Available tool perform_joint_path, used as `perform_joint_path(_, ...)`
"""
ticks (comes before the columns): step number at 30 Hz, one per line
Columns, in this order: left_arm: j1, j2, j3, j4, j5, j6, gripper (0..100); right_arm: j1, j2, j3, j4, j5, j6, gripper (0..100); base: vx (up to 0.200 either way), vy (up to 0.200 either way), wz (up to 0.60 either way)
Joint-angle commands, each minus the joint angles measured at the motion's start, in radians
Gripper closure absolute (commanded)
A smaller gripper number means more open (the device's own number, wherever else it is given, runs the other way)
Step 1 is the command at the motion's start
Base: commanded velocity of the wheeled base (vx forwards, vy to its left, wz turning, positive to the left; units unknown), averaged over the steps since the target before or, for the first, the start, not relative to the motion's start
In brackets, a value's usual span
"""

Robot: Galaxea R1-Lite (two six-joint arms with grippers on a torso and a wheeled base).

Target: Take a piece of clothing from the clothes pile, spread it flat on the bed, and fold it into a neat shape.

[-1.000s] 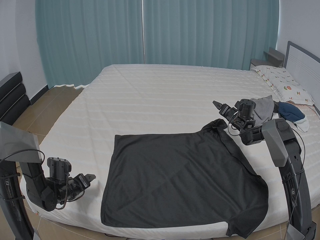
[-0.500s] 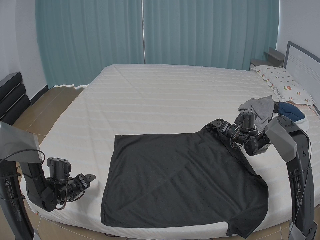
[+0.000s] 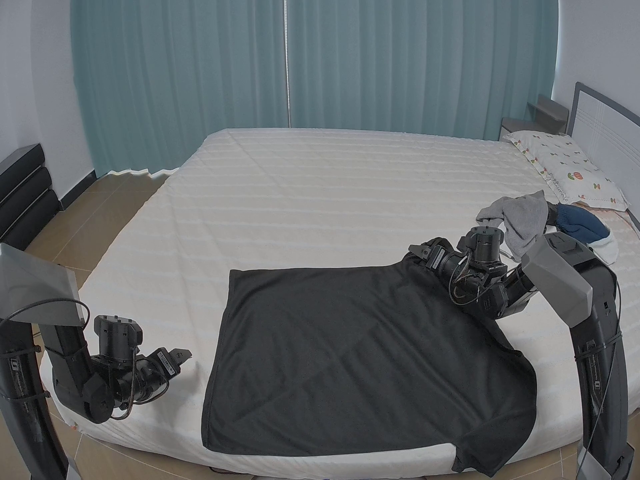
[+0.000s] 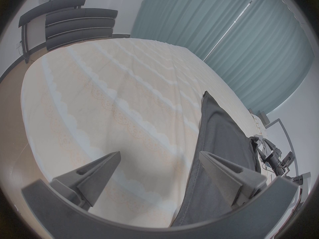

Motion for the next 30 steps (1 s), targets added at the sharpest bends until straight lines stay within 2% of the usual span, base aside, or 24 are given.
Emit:
perform_joint_path(1, -0.003, -0.001, -0.001, 0.0, 0.001, 0.0, 0, 0.018, -0.009, 0.025, 0.003, 0.0, -0.001, 0, 0.0, 0.0, 0.0)
perform_joint_path(11, -0.004, 0.004, -0.001, 0.0, 0.001, 0.002, 0, 0.004, 0.066, -0.058, 0.045, -0.016, -0.001, 0, 0.0, 0.0, 0.0)
perform_joint_path(20, -0.004, 0.003, 0.001, 0.0, 0.002, 0.003, 0, -0.082, 0.121, -0.225, 0.152, -0.098, -0.014, 0, 0.0, 0.0, 0.0)
perform_joint_path(30, -0.004, -0.002, -0.002, -0.002, 0.002, 0.003, 0, -0.179, 0.11, -0.265, 0.149, -0.101, -0.046, 0, 0.0, 0.0, 0.0)
